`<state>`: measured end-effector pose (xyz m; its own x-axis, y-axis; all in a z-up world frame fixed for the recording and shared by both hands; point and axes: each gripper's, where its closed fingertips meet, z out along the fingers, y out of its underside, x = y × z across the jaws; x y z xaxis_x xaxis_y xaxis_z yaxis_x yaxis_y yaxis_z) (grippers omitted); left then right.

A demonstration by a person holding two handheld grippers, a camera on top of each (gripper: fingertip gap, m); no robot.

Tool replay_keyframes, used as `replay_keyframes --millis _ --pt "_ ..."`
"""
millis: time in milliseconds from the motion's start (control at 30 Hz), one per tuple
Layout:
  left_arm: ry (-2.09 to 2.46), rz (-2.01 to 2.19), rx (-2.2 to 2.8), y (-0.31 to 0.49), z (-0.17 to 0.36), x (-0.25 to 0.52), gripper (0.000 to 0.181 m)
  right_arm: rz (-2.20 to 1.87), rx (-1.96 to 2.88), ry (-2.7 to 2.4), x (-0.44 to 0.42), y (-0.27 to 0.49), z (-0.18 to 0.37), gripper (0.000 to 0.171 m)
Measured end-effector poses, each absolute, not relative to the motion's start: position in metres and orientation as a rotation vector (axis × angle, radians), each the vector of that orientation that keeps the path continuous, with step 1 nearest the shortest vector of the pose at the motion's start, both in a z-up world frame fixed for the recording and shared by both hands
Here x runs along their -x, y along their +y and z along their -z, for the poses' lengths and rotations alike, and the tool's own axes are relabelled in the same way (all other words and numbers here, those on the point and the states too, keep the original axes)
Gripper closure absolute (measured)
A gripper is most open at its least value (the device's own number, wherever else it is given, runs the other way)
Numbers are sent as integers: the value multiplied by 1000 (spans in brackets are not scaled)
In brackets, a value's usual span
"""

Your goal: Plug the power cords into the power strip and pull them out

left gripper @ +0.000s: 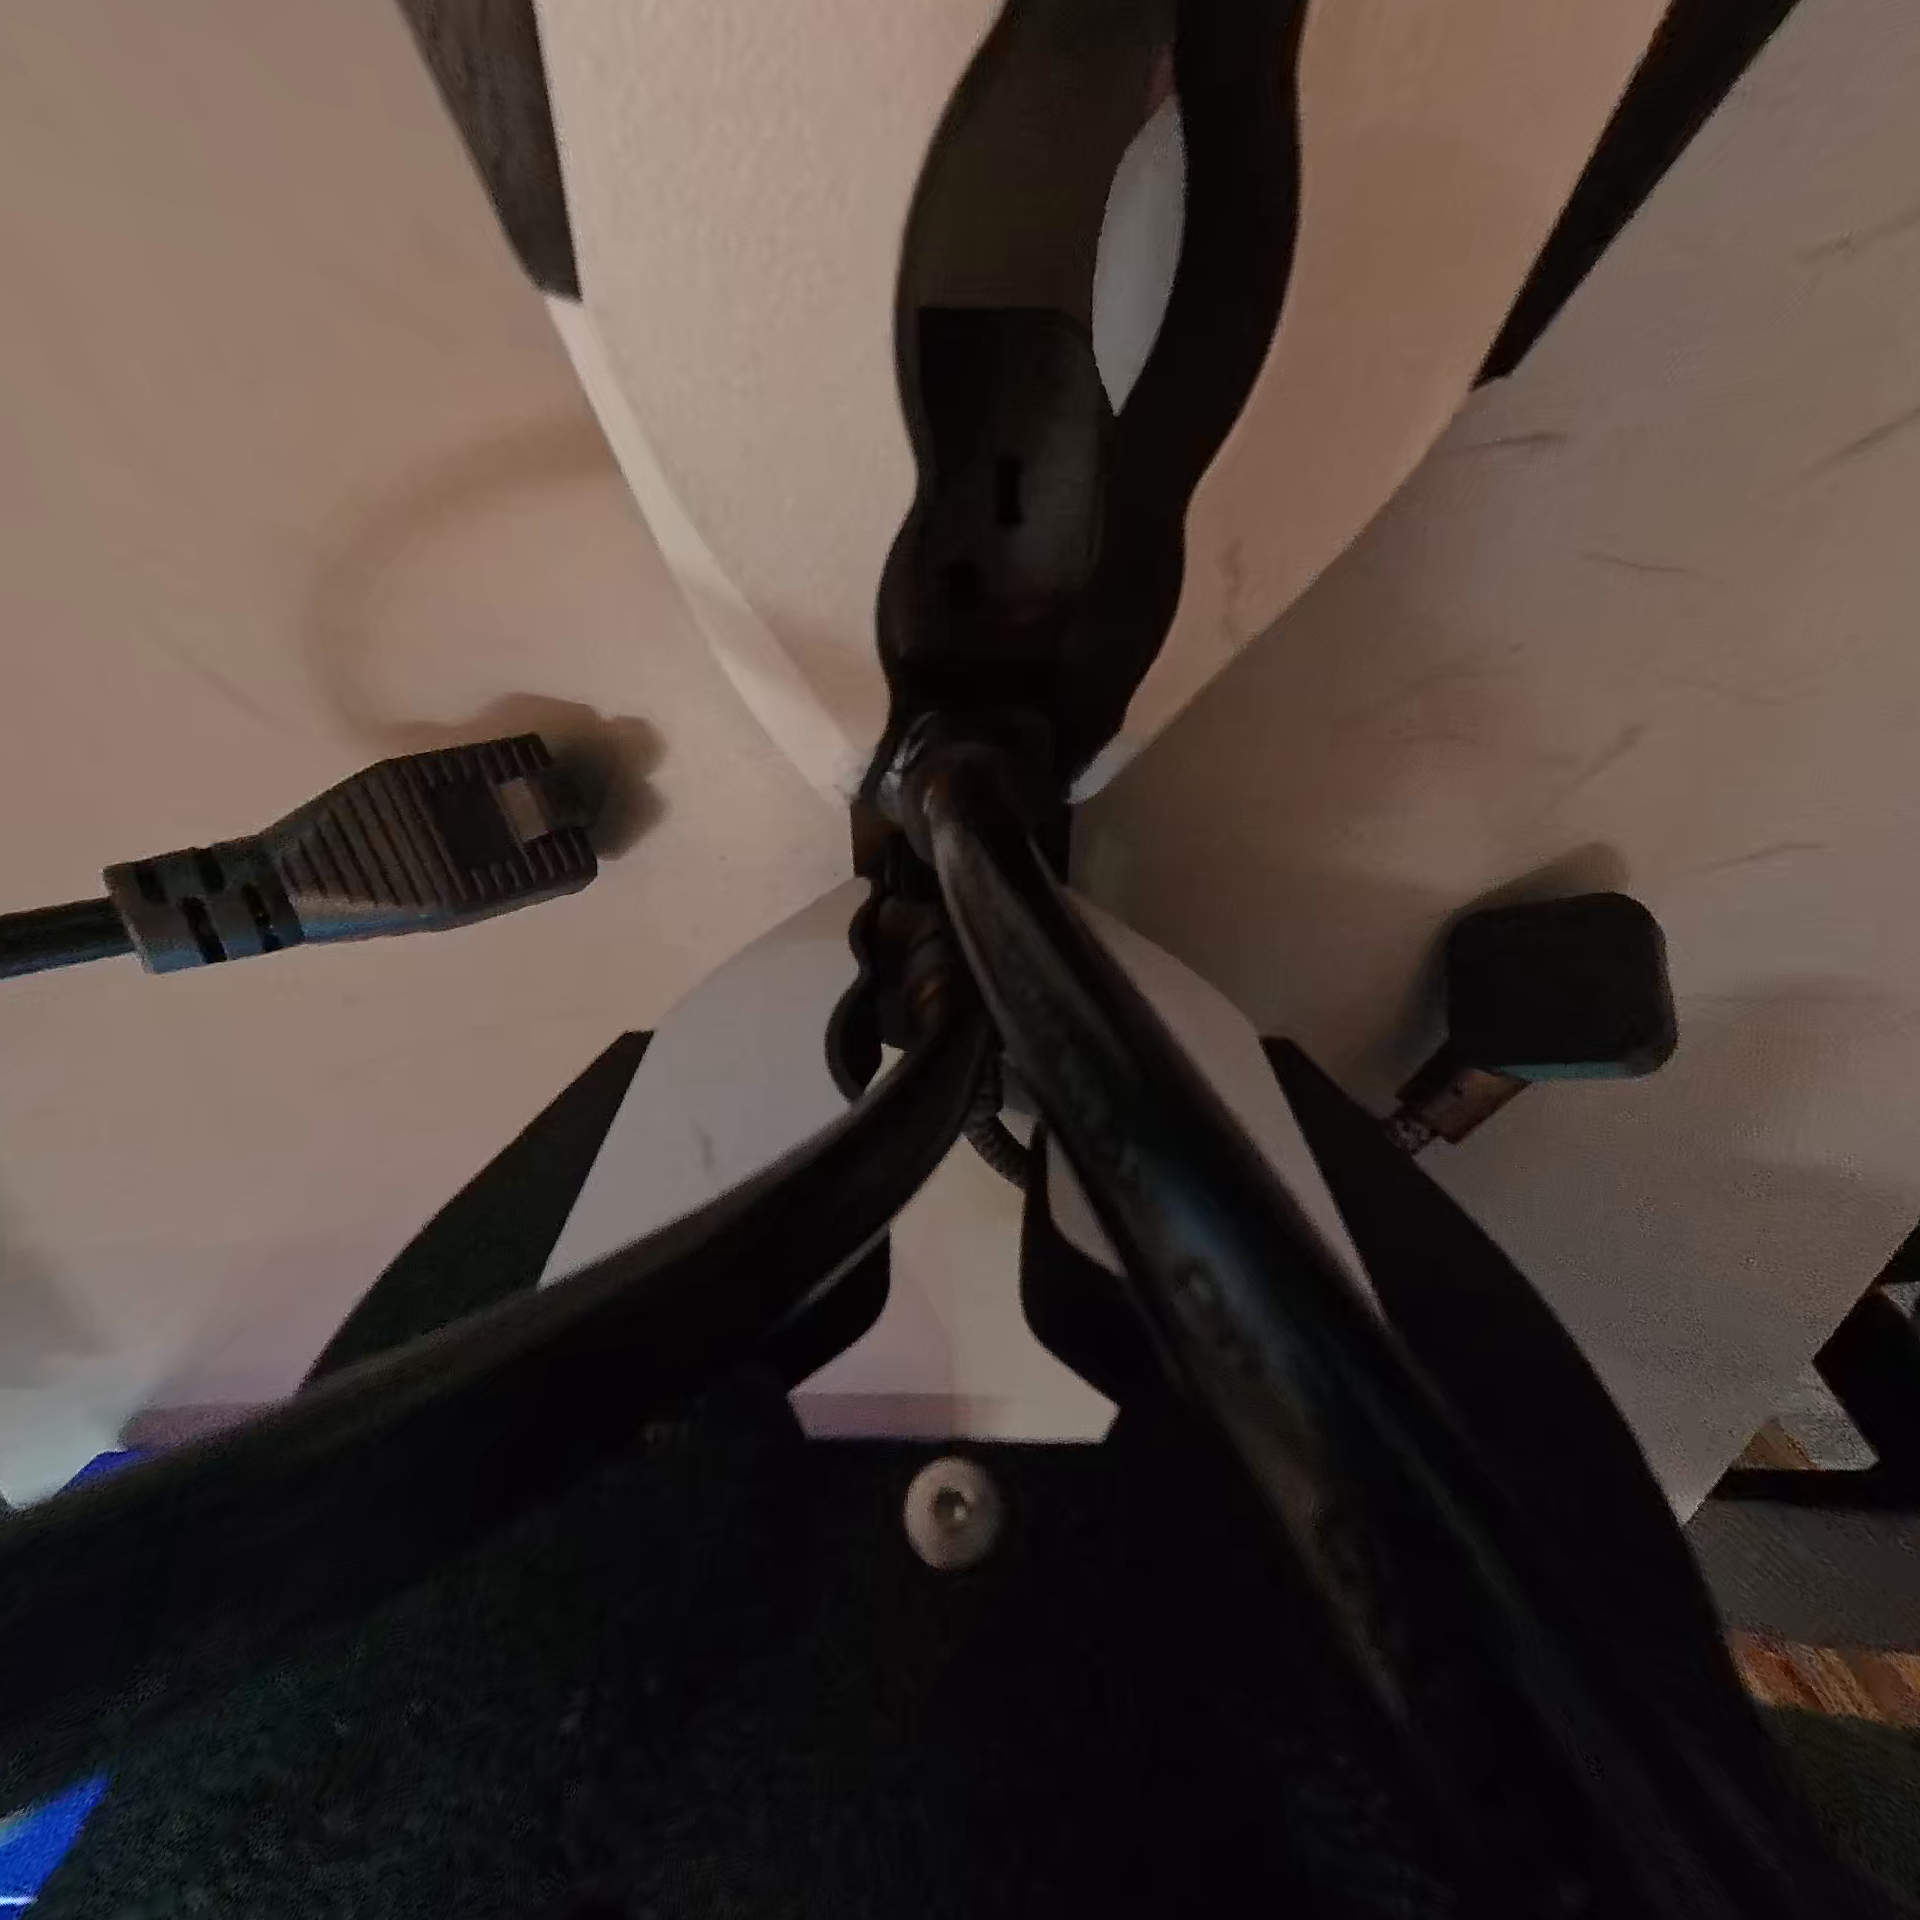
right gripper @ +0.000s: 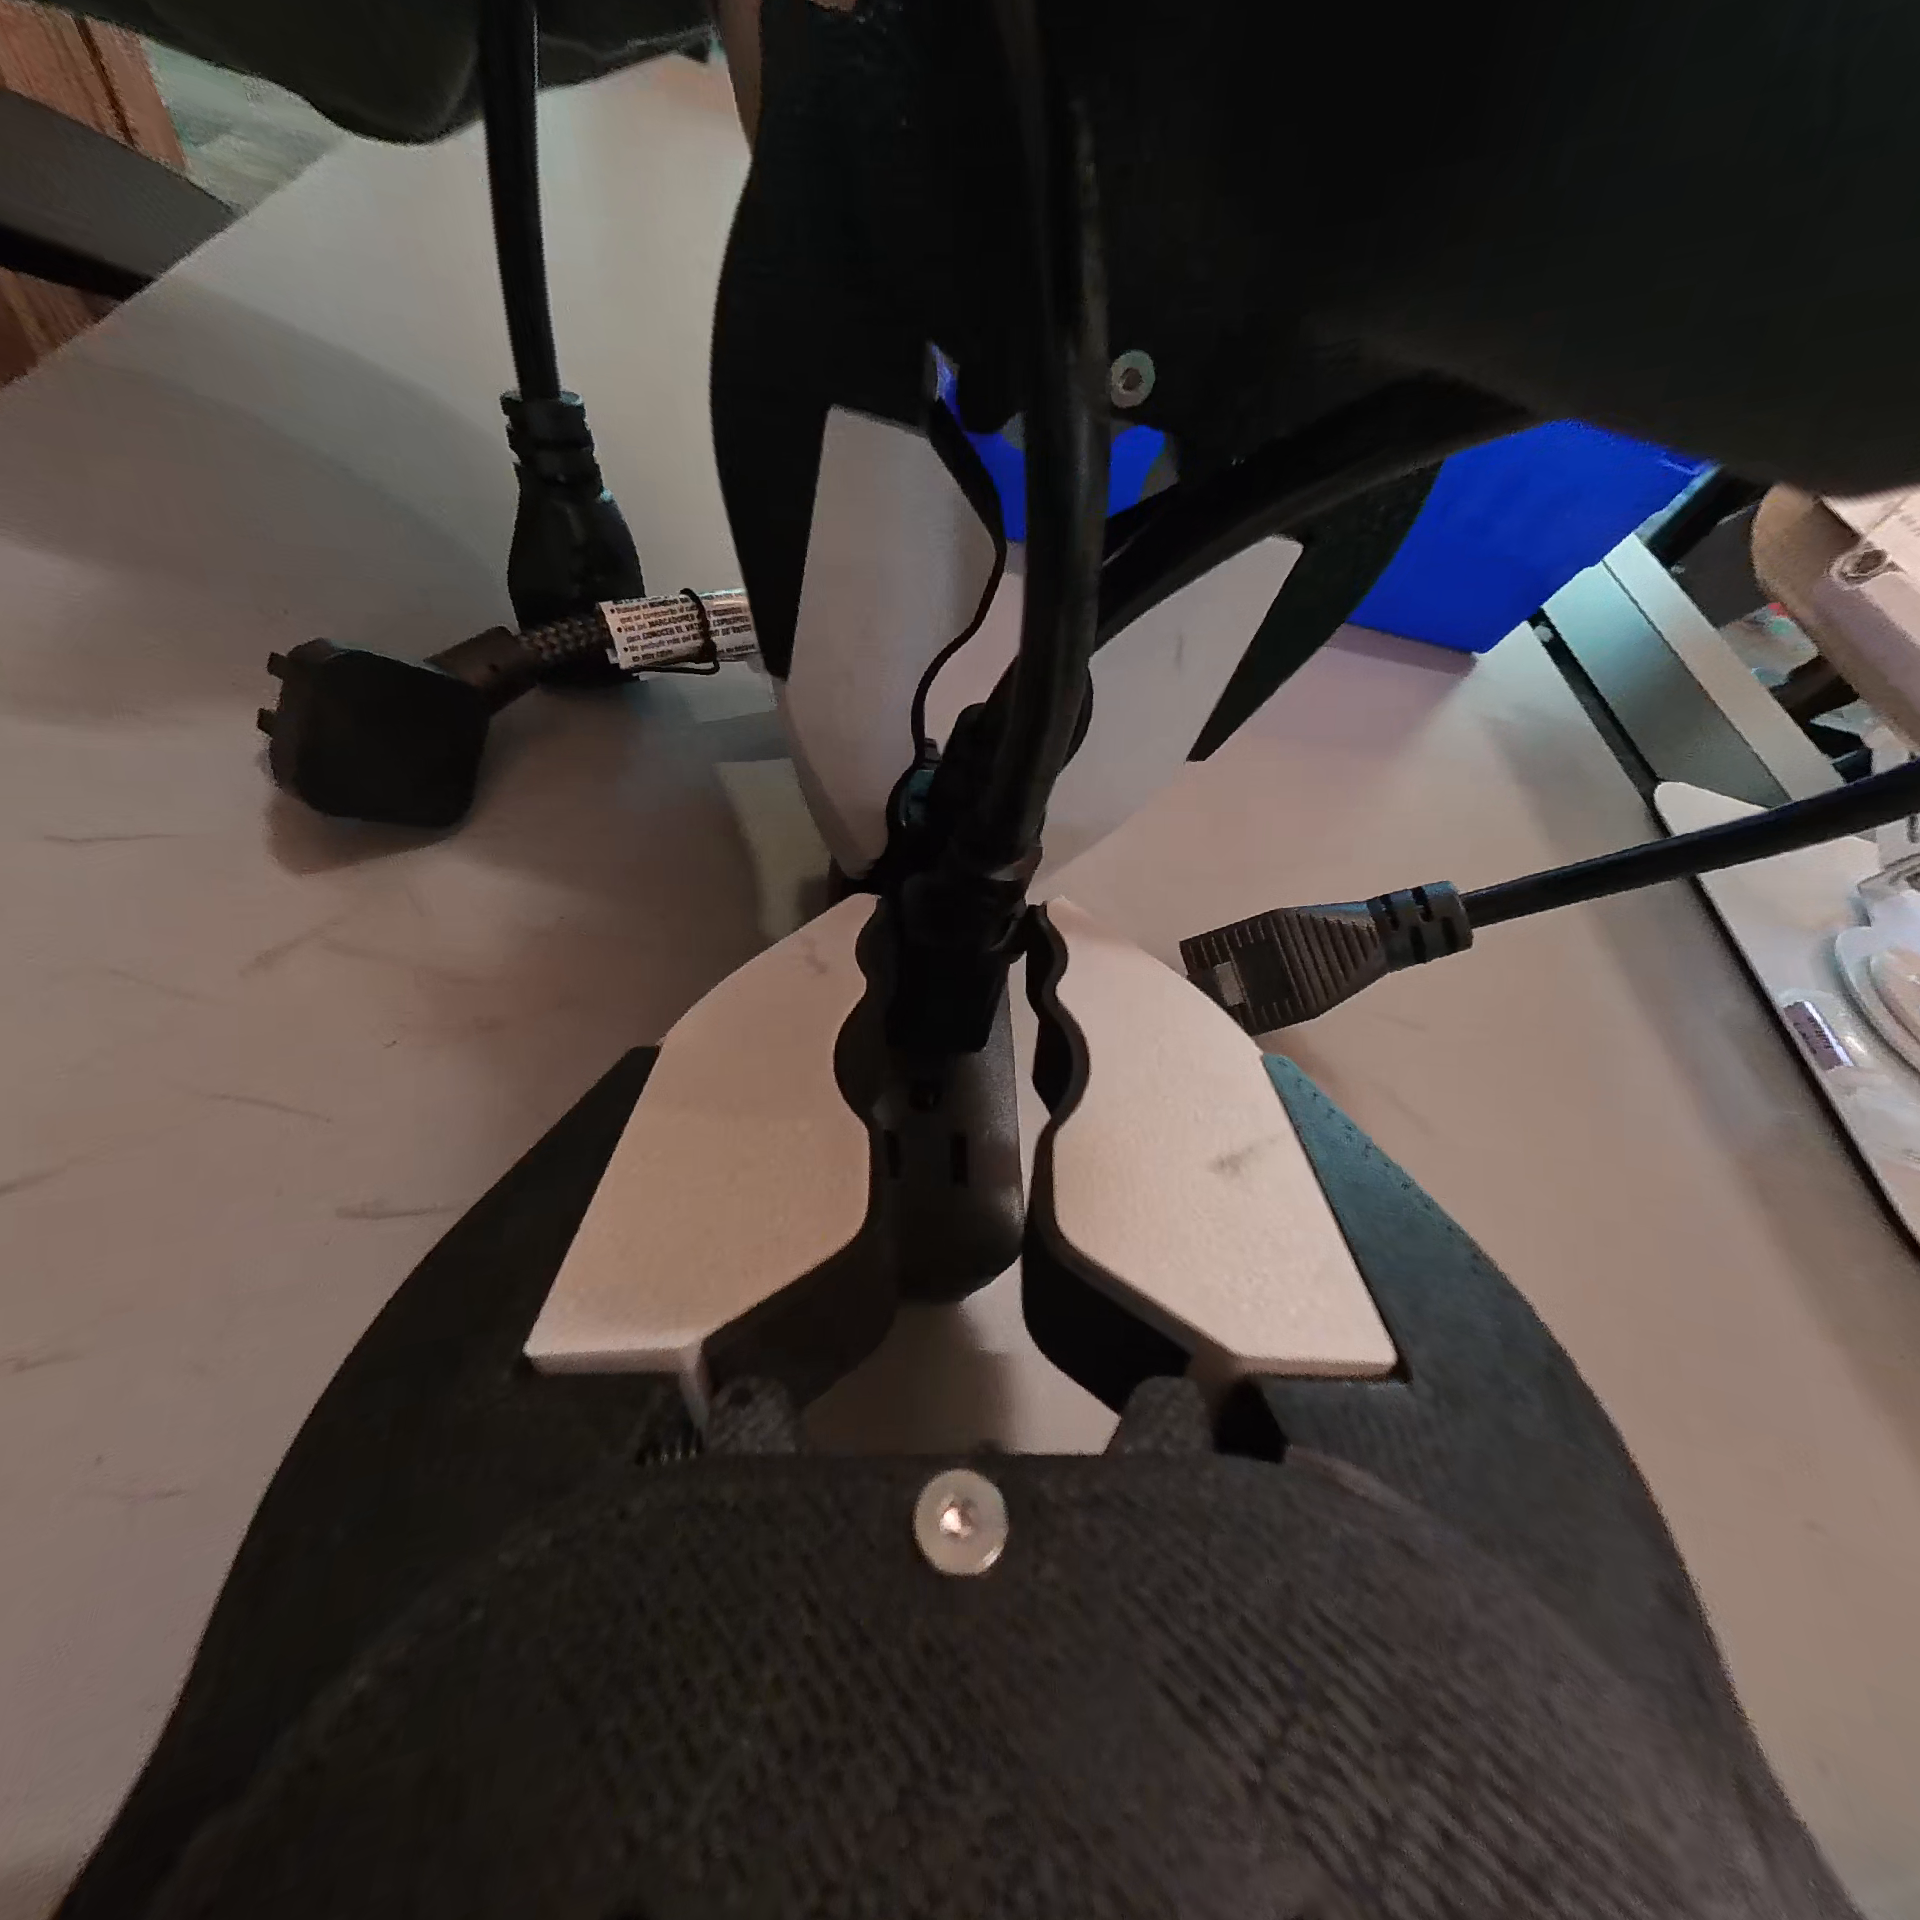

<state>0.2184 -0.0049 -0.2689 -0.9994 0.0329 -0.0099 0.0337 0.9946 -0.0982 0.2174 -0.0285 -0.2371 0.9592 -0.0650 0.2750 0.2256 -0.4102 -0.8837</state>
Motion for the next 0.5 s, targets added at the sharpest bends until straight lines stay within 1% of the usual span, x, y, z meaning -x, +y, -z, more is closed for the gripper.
replay_keyframes --millis 167,467,500 --pt "3128 155 -50 -6 269 -218 156 443 1968 -145 -217 -30 238 144" --pt "3130 171 -85 -6 269 -219 156 392 1971 -135 -216 -30 238 143" --pt "3133 177 -95 -6 269 -219 159 392 1971 -134 -216 -30 238 143"
